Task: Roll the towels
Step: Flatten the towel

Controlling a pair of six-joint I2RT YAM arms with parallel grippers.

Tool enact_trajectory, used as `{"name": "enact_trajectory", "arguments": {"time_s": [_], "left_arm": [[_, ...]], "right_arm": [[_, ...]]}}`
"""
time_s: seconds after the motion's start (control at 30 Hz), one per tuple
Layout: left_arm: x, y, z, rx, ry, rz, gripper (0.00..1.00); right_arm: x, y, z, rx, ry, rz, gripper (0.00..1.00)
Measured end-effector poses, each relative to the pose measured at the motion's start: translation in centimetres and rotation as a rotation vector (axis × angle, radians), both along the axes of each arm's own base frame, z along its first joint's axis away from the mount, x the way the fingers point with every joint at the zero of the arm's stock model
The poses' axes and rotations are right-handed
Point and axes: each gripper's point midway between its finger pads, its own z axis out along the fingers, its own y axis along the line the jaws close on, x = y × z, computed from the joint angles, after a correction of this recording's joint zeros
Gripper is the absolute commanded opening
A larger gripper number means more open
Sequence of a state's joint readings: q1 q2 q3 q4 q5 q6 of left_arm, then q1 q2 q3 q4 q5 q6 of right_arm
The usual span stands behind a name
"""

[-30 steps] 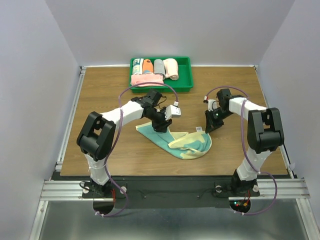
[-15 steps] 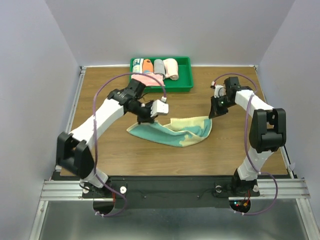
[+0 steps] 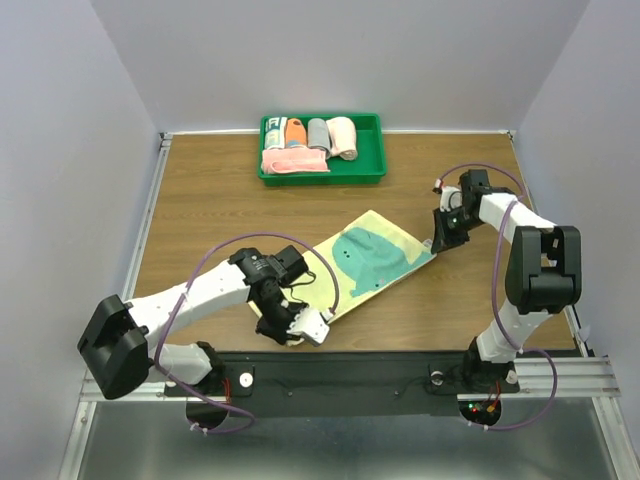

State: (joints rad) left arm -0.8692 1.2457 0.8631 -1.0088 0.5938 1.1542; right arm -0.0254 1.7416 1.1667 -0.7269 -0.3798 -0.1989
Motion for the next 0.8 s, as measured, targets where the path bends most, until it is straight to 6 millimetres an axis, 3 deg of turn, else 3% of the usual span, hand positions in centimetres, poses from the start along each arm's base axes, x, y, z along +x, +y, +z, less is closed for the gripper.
{"name": "enact_trajectory", "arguments": {"time_s": [0.03, 0.1, 0.23, 0.3, 0.4, 0.43, 0.47, 0.57, 0.7, 0.8], "left_arm": [[-0.1, -0.1, 0.0, 0.001, -0.007, -0.009, 0.43], [0.1, -0.2, -0.1, 0.009, -0.024, -0.008, 0.48], [1.0, -0.3, -0.1, 0.022, -0.051, 0.036, 0.51], [2.0, -0.5, 0.3, 0.008, -0.066, 0.089, 0.52], [6.4, -0.4, 1.7, -0.045, -0.121, 0.280, 0.40], [8.1, -0.1, 2.0, -0.054, -0.144, 0.348, 0.29], [9.7, 0.2, 2.2, -0.059, -0.163, 0.412, 0.26], [13.2, 1.4, 1.0, -0.014, -0.164, 0.563, 0.19], [14.6, 2.0, -2.7, 0.092, -0.105, 0.632, 0.15], [15.1, 2.1, -4.7, 0.141, -0.081, 0.654, 0.13]], "right_arm": [[-0.3, 0.0, -0.3, -0.004, 0.009, 0.005, 0.01], [-1.1, -0.2, -0.7, -0.014, 0.016, 0.021, 0.00], [-2.6, -0.5, -0.5, -0.033, 0.013, 0.065, 0.01], [-3.9, -0.6, -0.3, -0.042, 0.016, 0.099, 0.07], [-5.9, -0.6, 0.0, -0.038, 0.052, 0.162, 0.22], [-6.4, -0.5, 0.0, -0.033, 0.066, 0.178, 0.35], [-7.0, -0.5, 0.1, -0.027, 0.082, 0.203, 0.40], [-8.9, -0.4, 0.5, -0.013, 0.137, 0.276, 0.49], [-9.8, -0.8, 1.4, -0.019, 0.167, 0.331, 0.54], [-7.8, -0.9, 3.1, -0.033, 0.107, 0.331, 0.53]]}}
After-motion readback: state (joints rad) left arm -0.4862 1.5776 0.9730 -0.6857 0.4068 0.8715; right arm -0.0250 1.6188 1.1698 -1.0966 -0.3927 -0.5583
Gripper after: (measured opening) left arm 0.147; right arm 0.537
